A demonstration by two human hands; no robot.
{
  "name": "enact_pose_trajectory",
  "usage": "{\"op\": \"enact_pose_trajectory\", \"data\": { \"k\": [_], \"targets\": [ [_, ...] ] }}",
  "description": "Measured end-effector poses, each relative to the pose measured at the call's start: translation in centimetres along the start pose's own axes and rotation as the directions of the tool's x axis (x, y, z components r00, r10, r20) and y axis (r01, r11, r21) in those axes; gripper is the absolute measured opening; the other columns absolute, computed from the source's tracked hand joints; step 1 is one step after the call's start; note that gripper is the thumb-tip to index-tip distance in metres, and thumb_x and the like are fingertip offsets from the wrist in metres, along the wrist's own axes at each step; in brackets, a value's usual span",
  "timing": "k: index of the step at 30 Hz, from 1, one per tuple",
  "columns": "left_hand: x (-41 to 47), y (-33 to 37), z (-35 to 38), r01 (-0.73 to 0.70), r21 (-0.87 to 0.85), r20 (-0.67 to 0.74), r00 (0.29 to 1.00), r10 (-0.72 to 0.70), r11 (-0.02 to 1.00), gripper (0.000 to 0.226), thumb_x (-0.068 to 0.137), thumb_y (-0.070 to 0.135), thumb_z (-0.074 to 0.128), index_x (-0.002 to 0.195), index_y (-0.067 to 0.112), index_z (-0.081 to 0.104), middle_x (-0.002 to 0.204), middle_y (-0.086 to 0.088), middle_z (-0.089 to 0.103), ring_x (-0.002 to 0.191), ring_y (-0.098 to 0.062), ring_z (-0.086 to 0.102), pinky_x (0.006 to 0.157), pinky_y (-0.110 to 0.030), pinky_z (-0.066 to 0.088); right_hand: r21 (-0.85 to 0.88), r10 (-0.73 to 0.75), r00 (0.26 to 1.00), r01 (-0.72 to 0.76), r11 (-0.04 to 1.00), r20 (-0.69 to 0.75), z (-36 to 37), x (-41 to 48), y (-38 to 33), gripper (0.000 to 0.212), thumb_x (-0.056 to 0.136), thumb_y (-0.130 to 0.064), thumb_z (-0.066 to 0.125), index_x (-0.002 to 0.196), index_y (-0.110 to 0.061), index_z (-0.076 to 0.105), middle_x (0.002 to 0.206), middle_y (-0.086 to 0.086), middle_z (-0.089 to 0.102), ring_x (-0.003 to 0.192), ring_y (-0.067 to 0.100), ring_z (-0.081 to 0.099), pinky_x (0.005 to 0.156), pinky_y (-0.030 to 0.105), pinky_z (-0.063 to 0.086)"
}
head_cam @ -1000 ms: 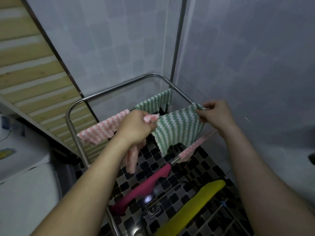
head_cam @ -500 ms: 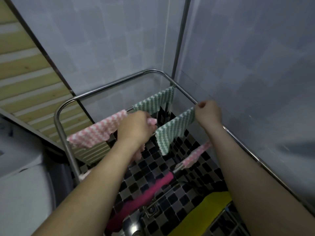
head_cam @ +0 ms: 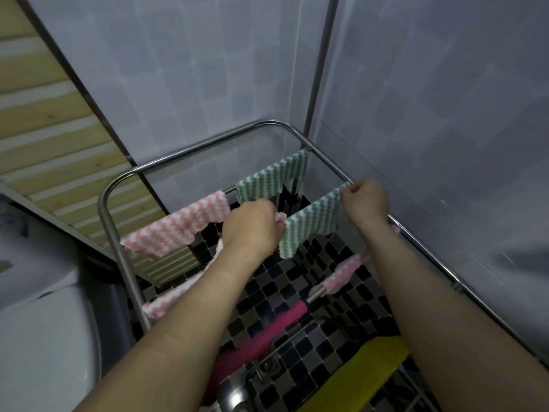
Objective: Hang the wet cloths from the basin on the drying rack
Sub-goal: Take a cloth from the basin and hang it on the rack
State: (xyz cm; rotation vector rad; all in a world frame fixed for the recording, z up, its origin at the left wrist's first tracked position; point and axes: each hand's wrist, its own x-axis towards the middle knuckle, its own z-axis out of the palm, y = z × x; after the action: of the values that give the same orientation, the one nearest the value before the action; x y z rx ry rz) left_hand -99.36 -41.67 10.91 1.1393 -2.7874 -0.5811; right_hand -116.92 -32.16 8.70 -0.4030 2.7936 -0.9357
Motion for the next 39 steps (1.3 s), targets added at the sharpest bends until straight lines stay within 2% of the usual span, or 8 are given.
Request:
{"op": "enact_pose_trajectory", "data": {
  "k": [8,14,17,21,24,28,33,39],
  "targets": [
    [-0.6,-0.1,-1.4,-0.016,-0.122,-0.016,1.000,0.014,0.992,0.042,0.099,0.038,0.045,0.072,0.009,0.060,0.060,-0.003,0.059,0.058,-0.024,0.057,0.053,-0.029,0.037,-0.040,-0.074,0.996,0.077,0.996,0.057,-1.5,-0.9,-0.2,0.025,0.091,-0.025,0.055,0.091,-0.007,0.073,0.082,0.016,0.068,0.088,0.035,0.066,0.066,0.029,0.042],
    [-4.5,-0.4,-6.3,-0.034,-0.444,-0.206,0.976,-0.066,0.895,0.043,0.095,0.042,0.052,0.076,0.006,0.064,0.055,-0.013,0.056,0.049,-0.019,0.047,0.053,-0.029,0.037,0.510,-0.174,0.886,-0.080,0.856,0.430,-7.2,-8.0,-1.8,0.016,0.095,-0.012,0.055,0.102,-0.011,0.070,0.082,0.001,0.072,0.065,0.009,0.061,0.050,0.016,0.046],
    [-7.9,0.8,-9.2,0.038,-0.901,-0.043,0.984,-0.175,0.433,0.033,0.094,0.036,0.059,0.085,0.006,0.072,0.079,-0.021,0.068,0.062,-0.018,0.049,0.057,-0.026,0.040,0.604,-0.286,0.762,-0.168,0.779,0.581,-8.8,-12.7,-2.7,0.020,0.095,-0.018,0.057,0.111,-0.017,0.068,0.098,-0.001,0.075,0.086,0.008,0.067,0.056,0.020,0.051],
    [-11.2,2.4,-10.9,0.176,-0.979,0.191,0.968,-0.165,-0.098,0.025,0.094,0.026,0.057,0.098,0.006,0.070,0.075,-0.002,0.068,0.044,-0.005,0.046,0.042,-0.017,0.033,0.665,-0.440,0.581,-0.251,0.704,0.685,-9.6,-18.0,-3.7,0.045,0.083,-0.032,0.060,0.127,-0.019,0.059,0.117,0.000,0.070,0.111,0.014,0.064,0.070,0.031,0.056],
    [-13.3,2.6,-11.1,0.215,-0.937,0.257,0.958,-0.126,-0.274,0.029,0.094,0.028,0.057,0.107,0.005,0.069,0.083,-0.003,0.069,0.052,-0.009,0.053,0.053,-0.021,0.044,0.697,-0.518,0.511,-0.256,0.670,0.686,-10.3,-21.1,-4.1,0.049,0.085,-0.027,0.063,0.132,-0.017,0.055,0.119,0.005,0.069,0.104,0.022,0.068,0.074,0.034,0.057],
    [-15.8,2.9,-11.0,0.245,-0.883,0.294,0.954,-0.064,-0.400,0.032,0.092,0.031,0.056,0.108,0.007,0.070,0.097,-0.006,0.072,0.082,-0.010,0.065,0.079,-0.029,0.053,0.732,-0.508,0.623,-0.159,0.662,0.594,-11.1,-23.6,-3.5,0.032,0.088,-0.015,0.065,0.120,-0.019,0.063,0.100,0.010,0.075,0.087,0.027,0.071,0.085,0.052,0.055],
    [-18.5,3.2,-11.8,0.212,-0.933,0.221,0.975,0.003,-0.290,0.039,0.085,0.008,0.059,0.122,-0.002,0.059,0.112,-0.018,0.066,0.094,-0.019,0.063,0.093,-0.035,0.049,0.758,-0.436,0.746,-0.139,0.637,0.504,-12.0,-25.1,-2.1,0.018,0.092,-0.019,0.063,0.101,-0.010,0.076,0.096,0.031,0.069,0.080,0.042,0.063,0.078,0.052,0.051],
    [-21.3,3.3,-11.8,0.221,-0.970,0.219,0.975,0.030,-0.103,0.026,0.071,0.004,0.067,0.097,0.001,0.068,0.083,-0.010,0.074,0.072,-0.014,0.071,0.066,-0.020,0.056,0.845,-0.401,0.764,-0.345,0.409,0.506,-13.7,-26.0,-1.1,0.019,0.093,-0.009,0.055,0.096,0.000,0.071,0.085,0.015,0.072,0.074,0.019,0.066,0.066,0.029,0.055]
  ]
}}
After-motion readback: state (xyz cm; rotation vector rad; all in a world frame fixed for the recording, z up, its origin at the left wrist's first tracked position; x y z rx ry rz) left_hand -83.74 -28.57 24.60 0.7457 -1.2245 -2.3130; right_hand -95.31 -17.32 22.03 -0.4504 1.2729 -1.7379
